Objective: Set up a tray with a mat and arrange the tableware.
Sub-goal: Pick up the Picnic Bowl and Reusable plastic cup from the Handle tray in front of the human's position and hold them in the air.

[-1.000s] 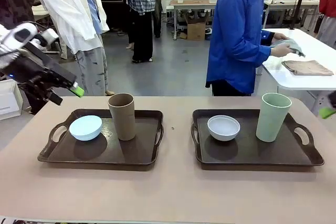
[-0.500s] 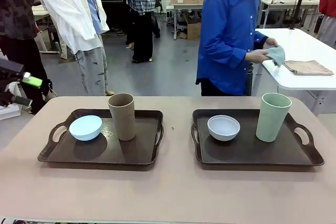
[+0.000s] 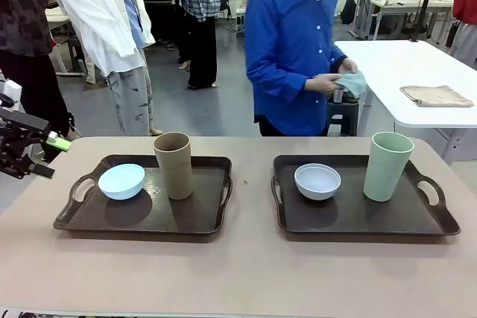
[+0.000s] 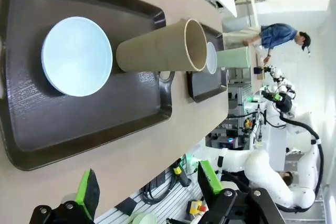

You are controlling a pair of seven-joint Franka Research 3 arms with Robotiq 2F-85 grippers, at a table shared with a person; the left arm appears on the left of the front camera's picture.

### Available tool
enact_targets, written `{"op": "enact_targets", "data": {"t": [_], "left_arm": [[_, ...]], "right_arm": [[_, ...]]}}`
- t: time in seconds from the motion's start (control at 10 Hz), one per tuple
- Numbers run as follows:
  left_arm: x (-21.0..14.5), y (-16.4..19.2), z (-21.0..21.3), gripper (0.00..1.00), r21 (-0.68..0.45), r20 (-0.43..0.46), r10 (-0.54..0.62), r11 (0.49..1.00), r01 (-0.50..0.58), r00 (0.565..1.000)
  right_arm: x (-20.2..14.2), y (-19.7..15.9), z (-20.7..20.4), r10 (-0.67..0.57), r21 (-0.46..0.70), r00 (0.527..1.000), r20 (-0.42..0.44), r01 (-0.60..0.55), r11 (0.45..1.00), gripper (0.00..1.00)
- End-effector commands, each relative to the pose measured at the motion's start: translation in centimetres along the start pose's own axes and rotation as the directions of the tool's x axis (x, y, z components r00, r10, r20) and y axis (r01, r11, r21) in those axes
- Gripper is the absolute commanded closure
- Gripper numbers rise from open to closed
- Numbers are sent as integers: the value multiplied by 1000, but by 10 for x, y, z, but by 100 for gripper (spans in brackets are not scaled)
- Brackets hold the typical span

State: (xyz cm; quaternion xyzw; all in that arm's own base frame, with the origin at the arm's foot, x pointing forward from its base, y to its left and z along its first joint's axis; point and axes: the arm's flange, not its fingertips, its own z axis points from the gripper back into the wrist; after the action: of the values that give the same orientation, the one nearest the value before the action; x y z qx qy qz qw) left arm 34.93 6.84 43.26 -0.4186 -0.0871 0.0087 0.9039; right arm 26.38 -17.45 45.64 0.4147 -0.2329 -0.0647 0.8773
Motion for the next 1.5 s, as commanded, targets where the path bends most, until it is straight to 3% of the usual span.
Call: {"op": "enact_targets", "data": {"t": [0.0, 0.4, 0.6, 0.7, 0.8, 1.4], "left_arm": [[-9, 0, 9, 0, -22, 6, -28, 999, 28, 1000], [-30, 12, 21, 0, -124, 106, -22, 992, 36, 994], [-35, 11, 16, 0, -110, 111, -32, 993, 44, 993], [-34, 2, 8, 0, -69, 132, -99, 992, 108, 986], [-11, 11, 35, 0, -96, 97, -3, 995, 12, 995], [-11, 11, 35, 0, -96, 97, -3, 995, 12, 995]], "right_arm": [[-14, -3, -19, 33, 34, 999, -13, -32, 999, 0], [-14, -5, -24, 36, 66, 999, -3, -36, 997, 0], [-14, -6, -22, 45, 58, 999, -8, -44, 997, 0], [2, -5, -14, 20, 46, 1000, -13, -19, 999, 0], [2, -5, -14, 20, 46, 1000, -13, -19, 999, 0], [2, -5, -14, 20, 46, 1000, -13, -19, 999, 0]]}}
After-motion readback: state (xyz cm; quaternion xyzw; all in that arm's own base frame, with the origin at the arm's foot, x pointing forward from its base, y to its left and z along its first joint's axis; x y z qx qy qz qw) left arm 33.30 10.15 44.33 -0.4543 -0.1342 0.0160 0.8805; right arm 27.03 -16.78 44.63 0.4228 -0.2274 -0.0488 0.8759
